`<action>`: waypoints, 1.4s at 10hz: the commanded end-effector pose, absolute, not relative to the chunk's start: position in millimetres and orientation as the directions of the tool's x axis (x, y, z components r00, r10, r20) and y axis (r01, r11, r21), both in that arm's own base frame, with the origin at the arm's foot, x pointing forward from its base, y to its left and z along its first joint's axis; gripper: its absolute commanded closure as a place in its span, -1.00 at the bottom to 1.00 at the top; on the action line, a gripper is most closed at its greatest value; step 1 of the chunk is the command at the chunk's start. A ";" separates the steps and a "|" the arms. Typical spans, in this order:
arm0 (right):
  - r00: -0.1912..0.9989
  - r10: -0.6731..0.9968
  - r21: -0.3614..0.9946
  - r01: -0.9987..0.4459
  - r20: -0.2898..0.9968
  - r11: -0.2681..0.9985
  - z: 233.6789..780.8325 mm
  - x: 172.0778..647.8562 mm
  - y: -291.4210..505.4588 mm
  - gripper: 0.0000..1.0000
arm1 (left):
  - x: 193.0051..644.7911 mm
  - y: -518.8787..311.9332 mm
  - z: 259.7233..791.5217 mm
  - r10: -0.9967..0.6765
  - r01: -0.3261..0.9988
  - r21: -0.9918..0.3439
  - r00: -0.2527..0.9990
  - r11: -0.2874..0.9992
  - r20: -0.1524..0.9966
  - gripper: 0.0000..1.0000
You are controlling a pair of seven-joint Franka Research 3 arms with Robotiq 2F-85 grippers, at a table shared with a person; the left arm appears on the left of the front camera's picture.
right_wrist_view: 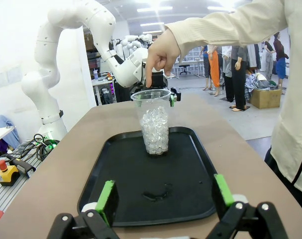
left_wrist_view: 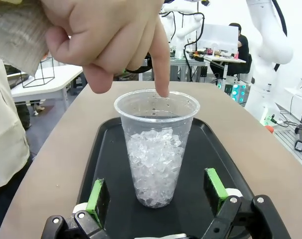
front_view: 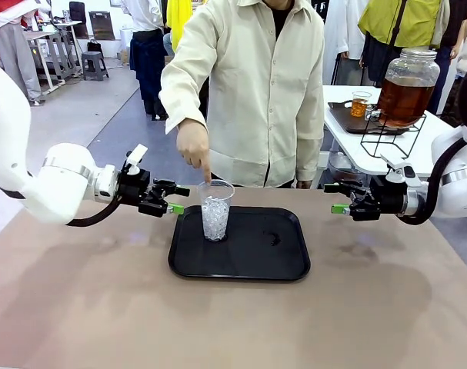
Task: Pour the drink into the iced cup.
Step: Pick up the iced cup indicated by the human and present it to them.
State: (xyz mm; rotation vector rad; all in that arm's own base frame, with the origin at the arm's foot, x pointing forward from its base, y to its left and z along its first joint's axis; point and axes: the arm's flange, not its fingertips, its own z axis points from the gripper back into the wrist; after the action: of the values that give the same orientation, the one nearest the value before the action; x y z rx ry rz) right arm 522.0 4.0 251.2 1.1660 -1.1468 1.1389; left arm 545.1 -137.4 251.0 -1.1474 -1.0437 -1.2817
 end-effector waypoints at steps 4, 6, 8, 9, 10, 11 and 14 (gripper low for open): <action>0.067 0.047 0.065 -0.996 0.997 0.056 254.1 522.6 4.5 -1.00 | 545.1 -137.4 251.0 -0.154 0.998 -0.044 0.037 -0.043 0.987 -1.00; 0.067 0.047 0.065 -0.996 0.997 0.056 254.1 522.6 4.5 -1.00 | 547.4 -142.2 247.7 -0.164 0.998 -0.044 0.037 -0.045 0.986 -1.00; 0.067 0.047 0.065 -0.996 0.997 0.056 254.1 522.6 4.5 -1.00 | 550.9 -155.1 240.8 -0.167 0.999 -0.016 0.009 -0.040 0.986 -1.00; 0.067 0.047 0.065 -0.996 0.997 0.056 254.1 522.6 4.5 -1.00 | 551.8 -158.4 238.6 -0.168 0.999 -0.012 0.004 -0.044 0.986 -1.00; 0.067 0.047 0.065 -0.996 0.997 0.056 254.1 522.6 4.5 -1.00 | 552.3 -160.3 237.5 -0.164 0.999 -0.008 0.001 -0.044 0.987 -1.00; 0.067 0.047 0.065 -0.996 0.997 0.056 254.1 522.6 4.5 -1.00 | 552.8 -162.8 237.1 -0.162 0.999 -0.003 -0.005 -0.046 0.987 -1.00; 0.067 0.047 0.065 -0.996 0.997 0.056 254.1 522.6 4.5 -1.00 | 552.8 -170.7 232.7 -0.151 0.999 0.008 -0.015 -0.044 0.988 -1.00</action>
State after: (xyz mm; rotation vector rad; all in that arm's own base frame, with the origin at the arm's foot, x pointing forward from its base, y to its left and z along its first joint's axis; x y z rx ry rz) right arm 521.9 4.0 251.1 1.1661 -1.1467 1.1388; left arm 550.7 -165.3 236.2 -1.1416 -1.0355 -1.3152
